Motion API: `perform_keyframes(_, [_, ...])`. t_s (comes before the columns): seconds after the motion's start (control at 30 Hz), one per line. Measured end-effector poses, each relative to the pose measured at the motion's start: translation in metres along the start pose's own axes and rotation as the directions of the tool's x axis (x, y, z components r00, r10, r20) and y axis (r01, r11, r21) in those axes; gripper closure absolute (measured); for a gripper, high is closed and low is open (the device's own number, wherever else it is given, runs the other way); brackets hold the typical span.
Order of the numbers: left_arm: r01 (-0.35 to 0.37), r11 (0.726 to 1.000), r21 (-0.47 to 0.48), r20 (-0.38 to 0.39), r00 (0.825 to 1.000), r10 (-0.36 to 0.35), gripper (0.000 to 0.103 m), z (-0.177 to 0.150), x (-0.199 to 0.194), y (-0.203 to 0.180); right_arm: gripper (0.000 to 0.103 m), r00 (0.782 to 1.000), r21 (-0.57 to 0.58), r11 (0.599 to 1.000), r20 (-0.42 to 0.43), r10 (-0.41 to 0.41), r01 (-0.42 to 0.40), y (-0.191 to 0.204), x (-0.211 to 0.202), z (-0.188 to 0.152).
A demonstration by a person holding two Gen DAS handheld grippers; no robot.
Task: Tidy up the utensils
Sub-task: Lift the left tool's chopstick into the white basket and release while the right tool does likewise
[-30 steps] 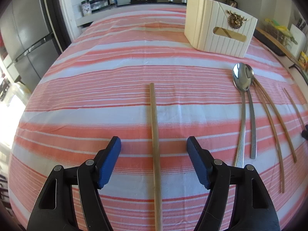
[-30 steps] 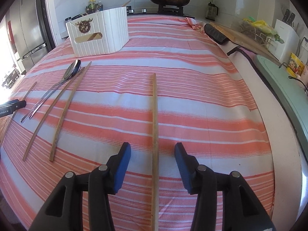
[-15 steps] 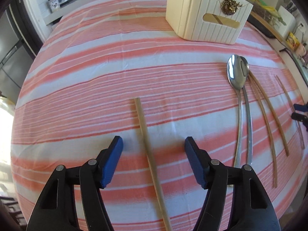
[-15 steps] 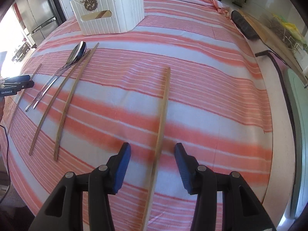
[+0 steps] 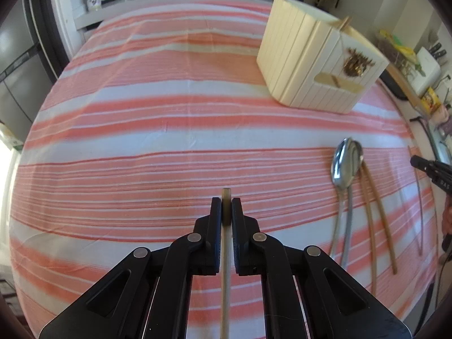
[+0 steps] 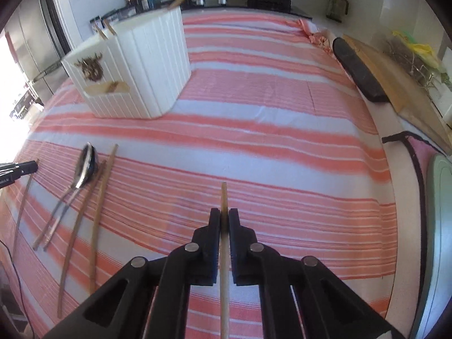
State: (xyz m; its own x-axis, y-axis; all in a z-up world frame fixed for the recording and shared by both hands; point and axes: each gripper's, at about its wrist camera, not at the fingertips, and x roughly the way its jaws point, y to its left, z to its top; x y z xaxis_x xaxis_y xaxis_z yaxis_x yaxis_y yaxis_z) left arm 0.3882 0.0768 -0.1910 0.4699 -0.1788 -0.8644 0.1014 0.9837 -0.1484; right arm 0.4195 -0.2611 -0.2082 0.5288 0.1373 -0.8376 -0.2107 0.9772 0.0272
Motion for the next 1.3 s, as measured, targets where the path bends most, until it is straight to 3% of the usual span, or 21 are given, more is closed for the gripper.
perform_keyframes(0.13, [0.038, 0.999, 0.018, 0.112, 0.993, -0.039, 0.098, -0.003, -0.055, -0.006, 0.097, 0.99, -0.009, 0.999, 0.131, 0.045, -0.044, 0.008, -0.063, -0.001])
perform_keyframes(0.37, [0.077, 0.995, 0.07, 0.265, 0.96, -0.093, 0.098, -0.012, -0.133, -0.02, 0.097, 0.954, -0.047, 0.995, 0.286, 0.093, -0.083, 0.014, -0.154, -0.012])
perform_keyframes(0.57, [0.087, 0.992, 0.09, 0.342, 0.933, -0.113, 0.098, -0.008, -0.165, -0.029, 0.097, 0.932, -0.066, 0.993, 0.345, 0.113, -0.096, 0.02, -0.185, -0.014])
perform_keyframes(0.7, [0.087, 0.992, 0.088, 0.407, 0.906, -0.116, 0.098, 0.002, -0.184, -0.031, 0.097, 0.913, -0.062, 0.993, 0.392, 0.113, -0.097, 0.021, -0.197, -0.007])
perform_keyframes(0.93, [0.15, 0.986, 0.076, 0.468, 0.867, -0.168, 0.098, 0.059, -0.208, -0.038, 0.097, 0.886, -0.052, 0.996, 0.455, 0.091, -0.076, 0.02, -0.206, 0.041])
perform_keyframes(1.03, [0.172, 0.982, 0.072, 0.505, 0.843, -0.185, 0.098, 0.092, -0.218, -0.048, 0.097, 0.865, -0.053, 0.997, 0.496, 0.081, -0.063, 0.021, -0.212, 0.071])
perform_keyframes(1.1, [0.162, 0.985, 0.066, 0.552, 0.816, -0.171, 0.098, 0.113, -0.223, -0.055, 0.097, 0.845, -0.057, 0.997, 0.53, 0.078, -0.056, 0.025, -0.216, 0.091])
perform_keyframes(1.2, [0.143, 0.989, 0.042, 0.623, 0.77, -0.138, 0.098, 0.14, -0.222, -0.063, 0.097, 0.804, -0.06, 0.996, 0.588, 0.089, -0.067, 0.033, -0.221, 0.118])
perform_keyframes(1.3, [0.136, 0.99, -0.04, 0.67, 0.738, -0.075, 0.098, 0.162, -0.204, -0.064, 0.097, 0.759, -0.055, 0.994, 0.642, 0.108, -0.095, 0.039, -0.217, 0.139])
